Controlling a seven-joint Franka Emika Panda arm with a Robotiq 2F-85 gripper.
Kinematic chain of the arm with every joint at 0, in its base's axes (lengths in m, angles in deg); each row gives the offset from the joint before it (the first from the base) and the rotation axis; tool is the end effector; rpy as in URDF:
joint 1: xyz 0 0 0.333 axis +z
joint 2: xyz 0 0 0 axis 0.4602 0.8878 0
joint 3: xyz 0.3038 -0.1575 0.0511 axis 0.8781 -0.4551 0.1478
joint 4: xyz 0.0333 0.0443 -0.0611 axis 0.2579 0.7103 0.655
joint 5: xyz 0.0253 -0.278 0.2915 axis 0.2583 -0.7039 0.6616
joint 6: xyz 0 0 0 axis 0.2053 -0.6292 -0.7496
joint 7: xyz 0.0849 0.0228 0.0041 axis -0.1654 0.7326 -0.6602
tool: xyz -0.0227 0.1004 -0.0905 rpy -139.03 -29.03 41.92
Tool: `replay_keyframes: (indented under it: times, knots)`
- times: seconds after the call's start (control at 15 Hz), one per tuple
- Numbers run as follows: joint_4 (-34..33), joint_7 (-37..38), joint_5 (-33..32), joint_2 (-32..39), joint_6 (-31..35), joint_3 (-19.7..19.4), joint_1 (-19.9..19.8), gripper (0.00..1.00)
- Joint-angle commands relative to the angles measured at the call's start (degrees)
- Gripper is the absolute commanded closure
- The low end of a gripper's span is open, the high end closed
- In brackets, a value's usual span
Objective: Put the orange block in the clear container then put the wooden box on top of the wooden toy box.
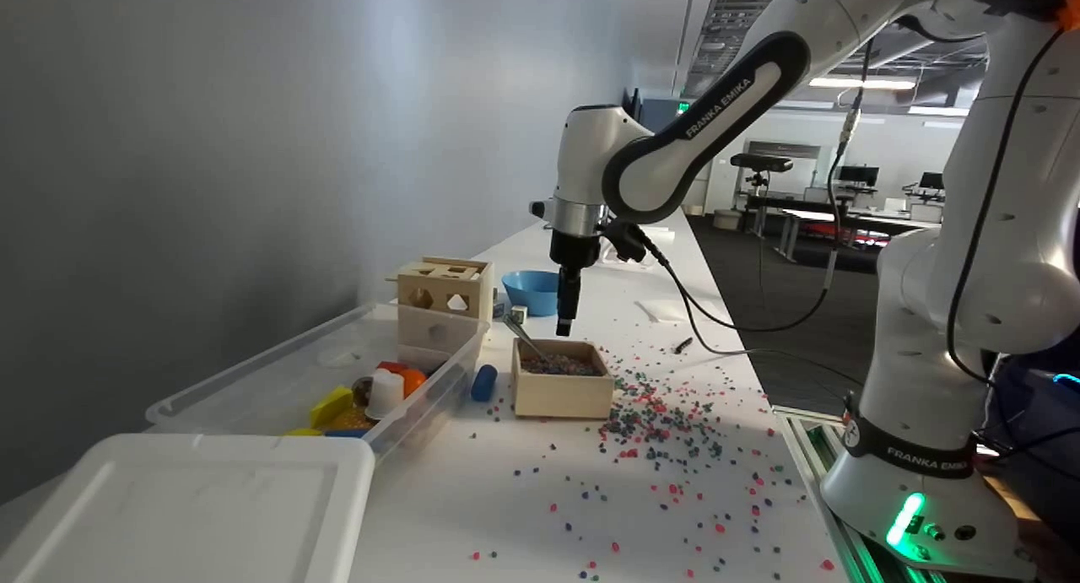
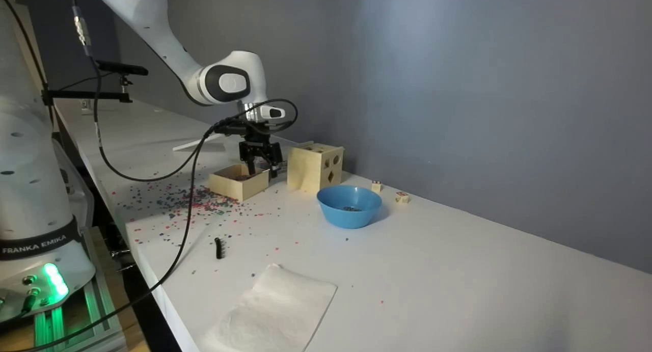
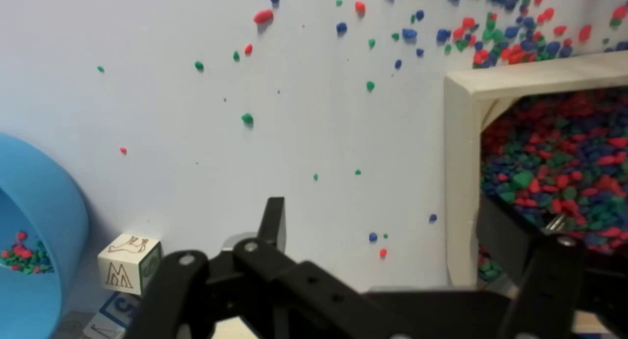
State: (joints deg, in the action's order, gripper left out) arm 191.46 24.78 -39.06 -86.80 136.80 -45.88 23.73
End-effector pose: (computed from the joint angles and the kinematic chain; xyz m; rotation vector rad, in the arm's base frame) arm 0.4796 -0.0707 0.3294 2.9835 0.3254 0.1244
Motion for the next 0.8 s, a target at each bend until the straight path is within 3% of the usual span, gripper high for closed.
replay_keyframes:
  times: [0.0,0.4,0.47,0.53,0.73]
  knots:
    - [-0.73,-9.35,5.53,1.94,3.36,-0.43,1.08,0.00]
    - [-0.50,-20.33,13.96,2.82,4.04,-0.16,2.13,0.00]
    - [-0.31,-21.79,15.12,3.11,4.04,-0.26,2.13,0.10]
    - [-0.31,-22.93,15.99,3.47,3.96,-0.27,2.11,0.26]
    - [-0.13,-25.35,18.15,4.44,3.91,-0.14,1.73,0.48]
